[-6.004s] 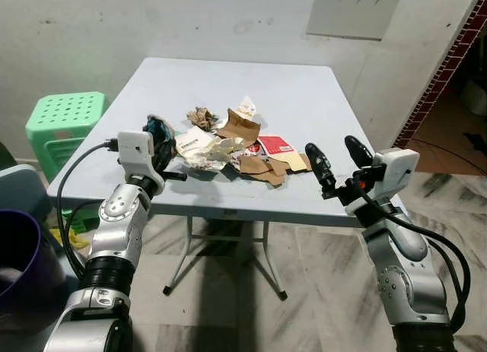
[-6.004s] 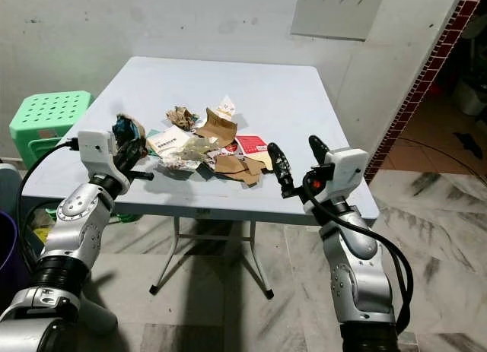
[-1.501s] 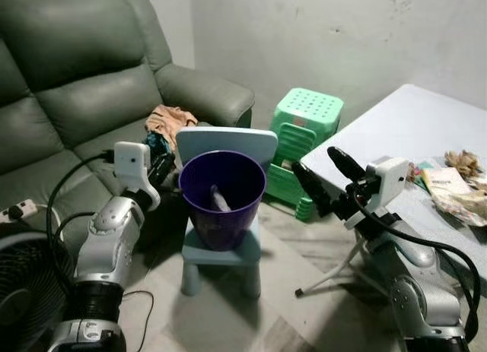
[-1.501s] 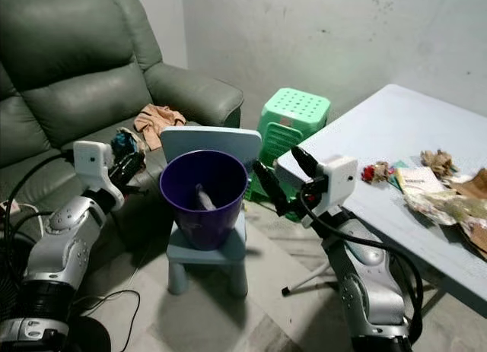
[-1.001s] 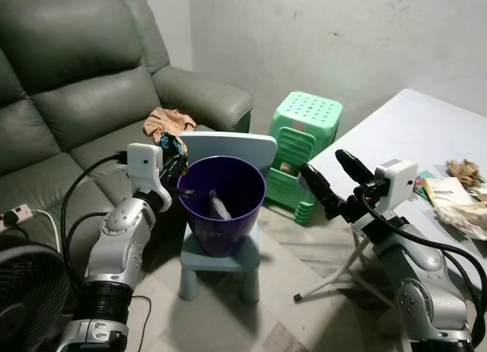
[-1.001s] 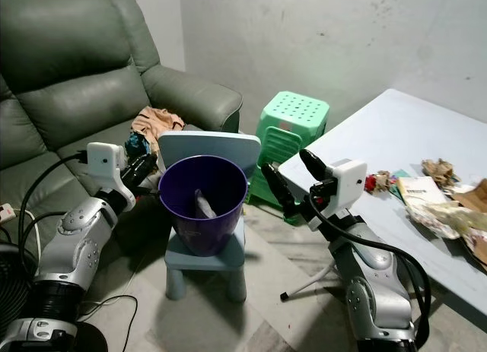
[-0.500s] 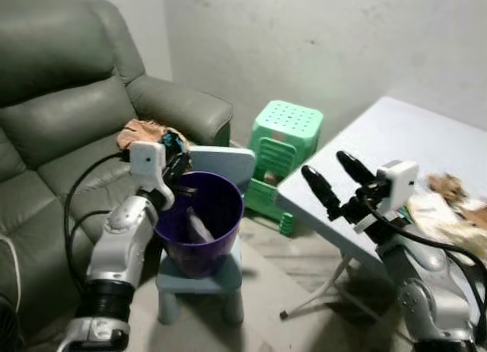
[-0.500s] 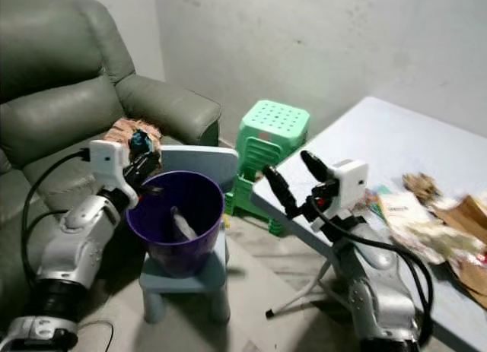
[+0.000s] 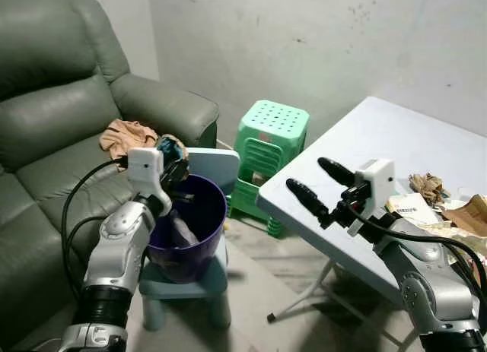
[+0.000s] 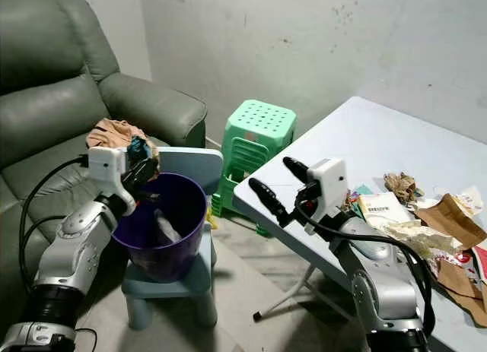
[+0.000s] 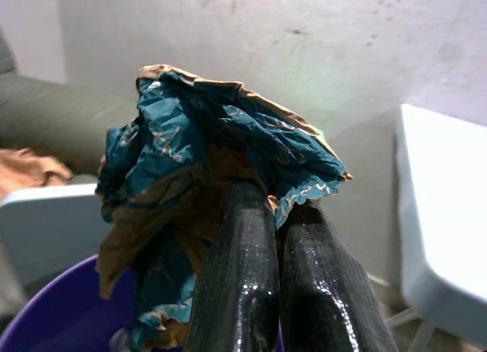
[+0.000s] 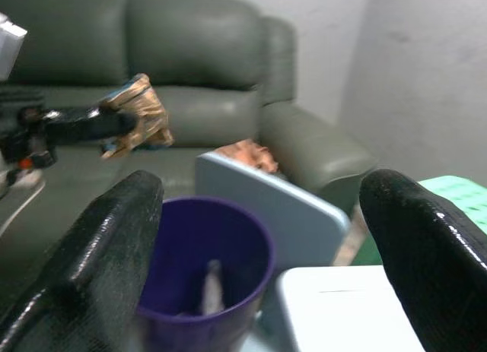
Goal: Picking trash to rubbish bin
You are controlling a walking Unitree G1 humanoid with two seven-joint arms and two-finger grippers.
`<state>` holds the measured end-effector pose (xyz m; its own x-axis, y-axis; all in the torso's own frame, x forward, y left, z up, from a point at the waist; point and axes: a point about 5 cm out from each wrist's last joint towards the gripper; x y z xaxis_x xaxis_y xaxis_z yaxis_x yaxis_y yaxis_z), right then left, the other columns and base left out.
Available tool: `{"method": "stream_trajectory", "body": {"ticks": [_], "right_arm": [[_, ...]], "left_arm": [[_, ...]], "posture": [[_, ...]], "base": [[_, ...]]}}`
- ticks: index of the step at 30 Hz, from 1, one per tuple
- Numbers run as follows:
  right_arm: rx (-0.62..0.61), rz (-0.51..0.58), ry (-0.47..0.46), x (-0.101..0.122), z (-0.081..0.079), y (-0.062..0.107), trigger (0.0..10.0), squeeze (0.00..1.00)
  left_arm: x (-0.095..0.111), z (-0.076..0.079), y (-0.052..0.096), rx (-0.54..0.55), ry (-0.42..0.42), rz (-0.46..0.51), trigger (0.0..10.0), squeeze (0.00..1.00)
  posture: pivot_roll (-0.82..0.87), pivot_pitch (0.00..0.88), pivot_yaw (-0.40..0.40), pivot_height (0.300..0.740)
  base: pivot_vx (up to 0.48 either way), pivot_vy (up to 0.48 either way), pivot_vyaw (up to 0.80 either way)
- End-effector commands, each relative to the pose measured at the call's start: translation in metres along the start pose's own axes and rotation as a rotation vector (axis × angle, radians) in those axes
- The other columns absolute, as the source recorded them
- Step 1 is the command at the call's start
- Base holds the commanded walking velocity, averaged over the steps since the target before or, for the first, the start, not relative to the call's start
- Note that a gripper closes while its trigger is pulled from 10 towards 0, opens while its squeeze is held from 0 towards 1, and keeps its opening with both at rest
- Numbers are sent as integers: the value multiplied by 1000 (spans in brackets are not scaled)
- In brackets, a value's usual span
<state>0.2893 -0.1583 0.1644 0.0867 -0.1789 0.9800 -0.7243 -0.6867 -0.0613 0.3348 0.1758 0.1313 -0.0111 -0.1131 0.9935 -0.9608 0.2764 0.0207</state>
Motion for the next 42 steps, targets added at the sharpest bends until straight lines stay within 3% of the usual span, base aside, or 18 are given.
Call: {"method": "stream_trajectory", "body": {"ticks": [1, 12, 22, 25, 35, 42], "right_arm": [[40, -30, 22, 3, -1, -4, 10000, 0], [76, -60, 39, 6, 1, -13, 10000, 0], [76, -70, 45, 5, 2, -10, 10000, 0], [79, -68, 38, 5, 1, -8, 10000, 0], [98, -63, 28, 12, -4, -4, 10000, 0], [126, -34, 26, 29, -9, -4, 10000, 0]], "left_arm": [[-1, -1, 3, 0, 1, -8, 10000, 0], [-7, -9, 12, 50, 1, -31, 10000, 0], [-27, -9, 17, 58, 4, -116, 10000, 0], [-23, -10, 17, 45, -3, -94, 10000, 0], [-18, -21, 16, 27, -50, -90, 10000, 0], [-15, -21, 15, -13, -68, -87, 10000, 0]], "posture": [[-7, 4, -78, 740], [15, 18, -99, 740], [9, 19, -97, 740], [13, 29, -102, 740], [12, 118, -127, 740], [-9, 213, -144, 740]], "base": [[0, 0, 0], [0, 0, 0], [0, 0, 0], [0, 0, 0], [0, 0, 0], [0, 0, 0]]}}
Point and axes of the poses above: a point about 5 cm out from each wrist's last joint towards the gripper, its own y axis pointing back from the gripper into the wrist, its own x axis along the axis of the wrist's last joint, z = x × y, and after that the axes turned 13 degrees about -y, right-handed
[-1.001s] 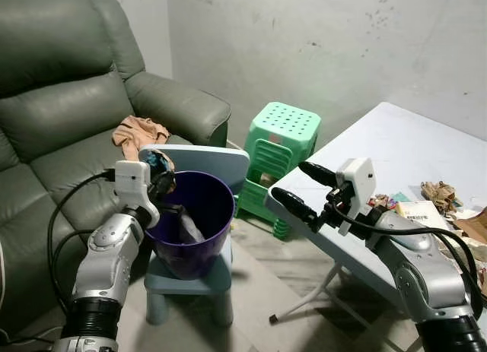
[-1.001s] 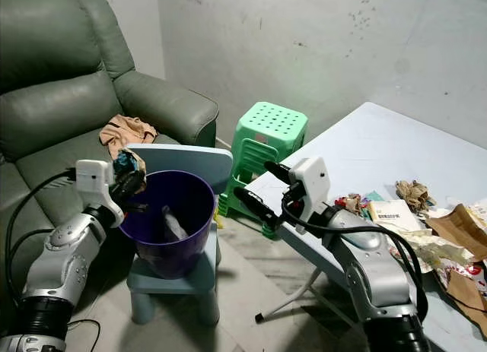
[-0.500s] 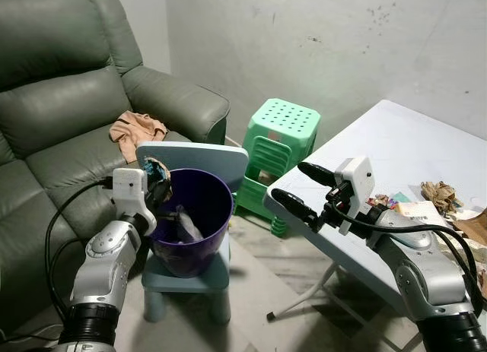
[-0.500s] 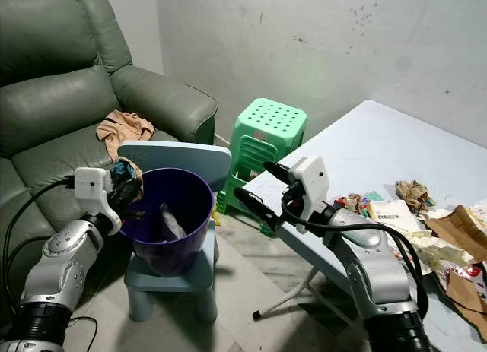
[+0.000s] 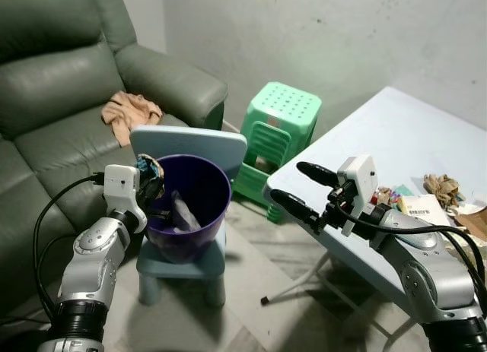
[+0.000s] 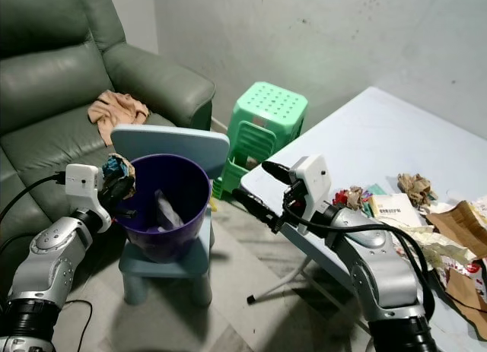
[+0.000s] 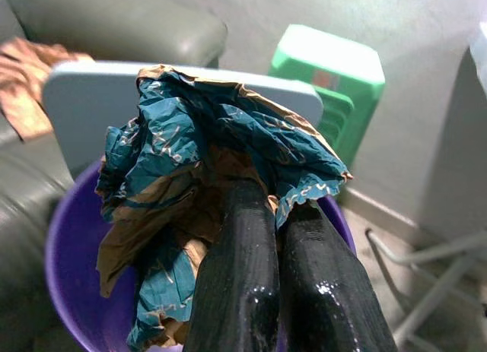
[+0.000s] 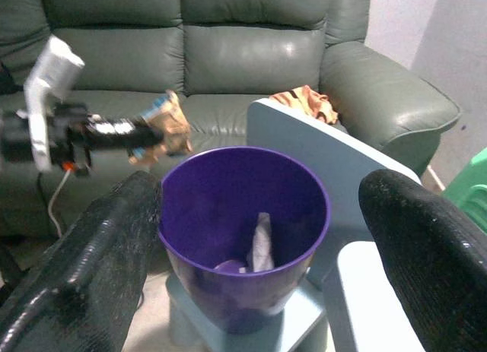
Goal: Picking trash to rubbish bin
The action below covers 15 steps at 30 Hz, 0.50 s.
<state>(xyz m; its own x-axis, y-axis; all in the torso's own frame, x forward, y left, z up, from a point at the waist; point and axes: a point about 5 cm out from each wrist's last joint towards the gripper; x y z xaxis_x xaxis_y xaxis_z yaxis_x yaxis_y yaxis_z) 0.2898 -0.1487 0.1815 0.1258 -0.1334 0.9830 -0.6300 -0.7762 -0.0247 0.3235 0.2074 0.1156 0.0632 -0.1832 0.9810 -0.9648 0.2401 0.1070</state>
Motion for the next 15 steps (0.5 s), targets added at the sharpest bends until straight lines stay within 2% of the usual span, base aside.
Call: {"method": "stream_trajectory", "body": {"ticks": [1, 13, 15], "right_arm": [[7, 25, 26, 15, -1, 5, 10000, 0], [99, 57, 13, 43, -16, 6, 10000, 0], [123, 66, -4, 49, -20, 6, 10000, 0]], "left_arm": [[5, 5, -4, -44, -21, 5, 10000, 0], [22, 6, -18, -130, -76, 58, 10000, 0], [24, 0, -23, -130, -74, 59, 10000, 0]], "posture": [[-15, 233, -151, 740], [-57, 351, -184, 740], [-71, 366, -187, 740]], "base": [[0, 0, 0], [0, 0, 0], [0, 0, 0]]}}
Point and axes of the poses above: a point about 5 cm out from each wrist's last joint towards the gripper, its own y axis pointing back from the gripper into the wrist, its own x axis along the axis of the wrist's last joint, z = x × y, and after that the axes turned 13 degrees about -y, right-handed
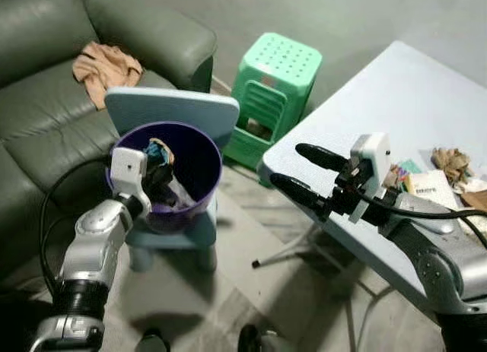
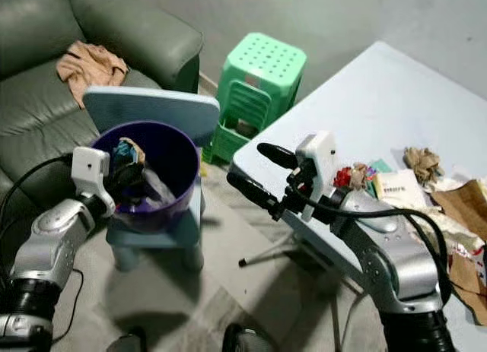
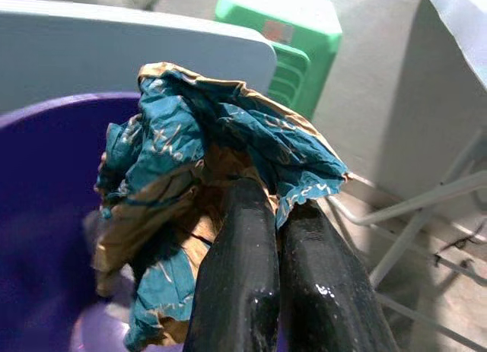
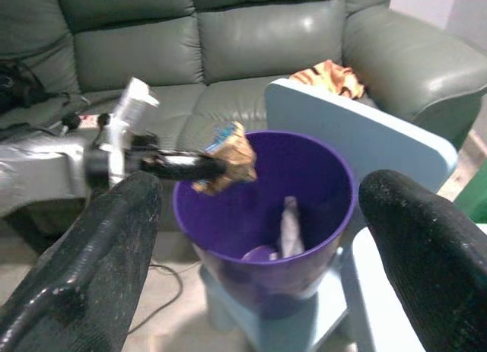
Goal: Picking trash to rubbish bin
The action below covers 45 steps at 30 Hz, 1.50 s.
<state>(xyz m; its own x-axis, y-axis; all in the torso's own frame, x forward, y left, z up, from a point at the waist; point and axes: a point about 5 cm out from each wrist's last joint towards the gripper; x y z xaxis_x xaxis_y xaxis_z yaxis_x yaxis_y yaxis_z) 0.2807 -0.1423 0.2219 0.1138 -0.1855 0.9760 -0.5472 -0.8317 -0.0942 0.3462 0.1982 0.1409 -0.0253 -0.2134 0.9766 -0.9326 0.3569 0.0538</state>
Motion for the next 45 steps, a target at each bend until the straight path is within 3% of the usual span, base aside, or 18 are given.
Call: {"method": "stream_trajectory", "body": {"ticks": [1, 17, 30, 40, 41, 45], "right_arm": [[13, 15, 18, 12, -3, 6, 10000, 0], [84, 27, -15, 39, -16, 9, 10000, 0], [89, -118, 16, 27, -16, 18, 10000, 0], [98, -147, 5, 23, -18, 22, 10000, 0], [99, -147, 6, 23, -18, 22, 10000, 0], [99, -147, 4, 23, -18, 23, 10000, 0]], "left_arm": [[-4, 1, -1, -22, -16, -17, 10000, 0], [-12, -20, -1, -24, -51, -43, 10000, 0], [-12, -33, -1, 13, -49, -37, 10000, 0], [-10, -39, -2, 35, -50, -40, 10000, 0], [-9, -40, -2, 32, -38, -24, 10000, 1000], [-7, -43, -3, 36, -42, -12, 10000, 1000]], "posture": [[-71, 366, -187, 740], [-99, 407, -209, 740], [-110, 409, -228, 740], [-114, 405, -238, 740], [-112, 400, -238, 740], [-111, 398, -239, 740]], "base": [[0, 0, 0], [0, 0, 0], [0, 0, 0], [0, 0, 0], [0, 0, 0], [0, 0, 0]]}}
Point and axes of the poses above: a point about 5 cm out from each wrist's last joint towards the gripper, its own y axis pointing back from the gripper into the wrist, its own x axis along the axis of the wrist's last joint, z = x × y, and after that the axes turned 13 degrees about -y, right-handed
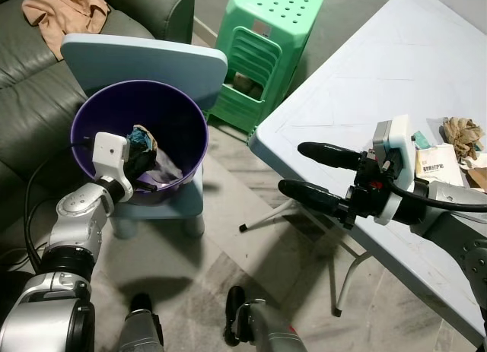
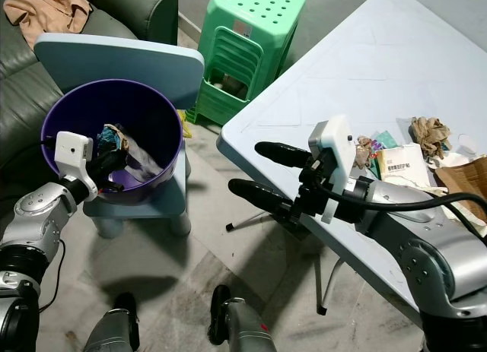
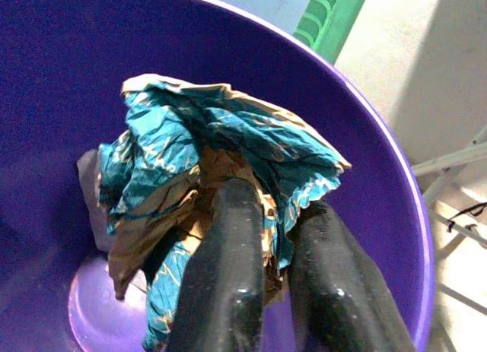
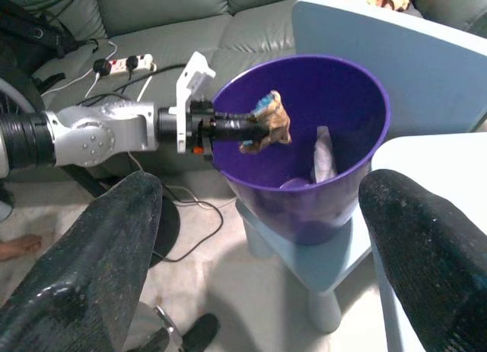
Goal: Picking trash to rubbish bin
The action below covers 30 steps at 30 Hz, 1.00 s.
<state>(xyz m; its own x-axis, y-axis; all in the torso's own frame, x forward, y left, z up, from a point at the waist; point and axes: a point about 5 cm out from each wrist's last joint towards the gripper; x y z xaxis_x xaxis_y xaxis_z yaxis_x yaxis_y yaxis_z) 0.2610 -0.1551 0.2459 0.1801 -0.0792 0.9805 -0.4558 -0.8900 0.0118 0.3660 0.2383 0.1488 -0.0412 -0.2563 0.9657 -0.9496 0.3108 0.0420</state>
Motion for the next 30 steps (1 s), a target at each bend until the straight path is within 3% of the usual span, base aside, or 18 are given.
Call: {"method": "stream_trajectory", "body": {"ticks": [1, 30], "right_arm": [[13, -21, 8, -1, -4, 4, 10000, 0], [8, -12, 7, 2, -1, 6, 10000, 0]], "left_arm": [[-5, 2, 1, -16, 5, -8, 10000, 1000], [-1, -9, 3, -2, -14, 1, 10000, 1000]], "posture": [[-109, 395, -238, 740], [-98, 386, -240, 740]], "base": [[0, 0, 0], [0, 0, 0]]}}
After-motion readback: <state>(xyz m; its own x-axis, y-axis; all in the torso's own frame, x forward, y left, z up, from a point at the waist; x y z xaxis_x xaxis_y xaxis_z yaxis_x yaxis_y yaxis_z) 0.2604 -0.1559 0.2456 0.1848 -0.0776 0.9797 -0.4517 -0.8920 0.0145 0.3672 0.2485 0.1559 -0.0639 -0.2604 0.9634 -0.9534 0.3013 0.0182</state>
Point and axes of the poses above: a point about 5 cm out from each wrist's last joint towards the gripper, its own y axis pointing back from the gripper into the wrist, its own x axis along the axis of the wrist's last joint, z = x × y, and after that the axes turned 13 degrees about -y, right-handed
